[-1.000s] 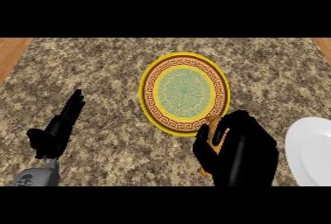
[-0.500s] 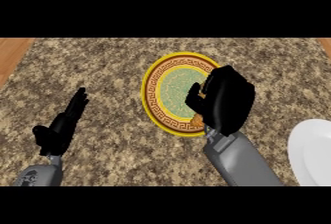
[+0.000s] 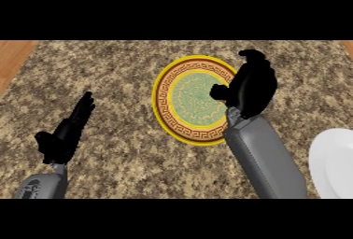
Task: Pick the croissant from the plate and place it in the plate
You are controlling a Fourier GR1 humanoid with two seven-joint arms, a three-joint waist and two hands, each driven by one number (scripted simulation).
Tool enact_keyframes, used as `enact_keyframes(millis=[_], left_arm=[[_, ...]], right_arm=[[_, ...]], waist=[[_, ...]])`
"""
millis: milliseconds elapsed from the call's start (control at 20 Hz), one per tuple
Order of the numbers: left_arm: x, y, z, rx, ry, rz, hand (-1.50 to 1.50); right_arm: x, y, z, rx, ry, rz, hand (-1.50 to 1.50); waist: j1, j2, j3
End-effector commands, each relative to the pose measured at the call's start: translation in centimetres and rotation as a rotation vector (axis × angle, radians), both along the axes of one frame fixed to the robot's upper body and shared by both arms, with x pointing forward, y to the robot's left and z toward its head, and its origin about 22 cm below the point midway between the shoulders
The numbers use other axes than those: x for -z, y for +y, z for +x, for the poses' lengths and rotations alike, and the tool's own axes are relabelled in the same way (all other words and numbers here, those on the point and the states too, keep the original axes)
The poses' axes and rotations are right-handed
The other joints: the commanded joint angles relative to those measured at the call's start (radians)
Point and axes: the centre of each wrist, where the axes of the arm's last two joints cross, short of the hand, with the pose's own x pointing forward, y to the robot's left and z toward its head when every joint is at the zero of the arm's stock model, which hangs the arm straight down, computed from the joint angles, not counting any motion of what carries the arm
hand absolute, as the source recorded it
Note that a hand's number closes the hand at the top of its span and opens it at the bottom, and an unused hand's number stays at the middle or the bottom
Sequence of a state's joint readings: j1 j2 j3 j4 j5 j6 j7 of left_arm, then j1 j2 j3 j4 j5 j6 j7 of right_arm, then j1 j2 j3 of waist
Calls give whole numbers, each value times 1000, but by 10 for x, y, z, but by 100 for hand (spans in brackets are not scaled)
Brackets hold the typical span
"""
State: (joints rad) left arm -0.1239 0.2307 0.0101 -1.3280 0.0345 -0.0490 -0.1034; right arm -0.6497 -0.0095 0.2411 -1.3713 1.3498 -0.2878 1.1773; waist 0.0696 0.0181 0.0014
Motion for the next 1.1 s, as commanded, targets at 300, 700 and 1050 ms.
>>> enact_keyframes(millis=[300,700,1050], left_arm=[[-1,5,-1,-18,1,-8,0],[1,23,-11,-59,18,6,0],[14,22,-23,-82,21,2,0]], right_arm=[[-5,-13,2,161,-377,368,-150],[27,-29,-56,106,-548,558,-150],[70,-36,-148,80,-547,514,-150]], waist=[[-20,-13,1],[-63,-28,1],[-83,-23,-1]])
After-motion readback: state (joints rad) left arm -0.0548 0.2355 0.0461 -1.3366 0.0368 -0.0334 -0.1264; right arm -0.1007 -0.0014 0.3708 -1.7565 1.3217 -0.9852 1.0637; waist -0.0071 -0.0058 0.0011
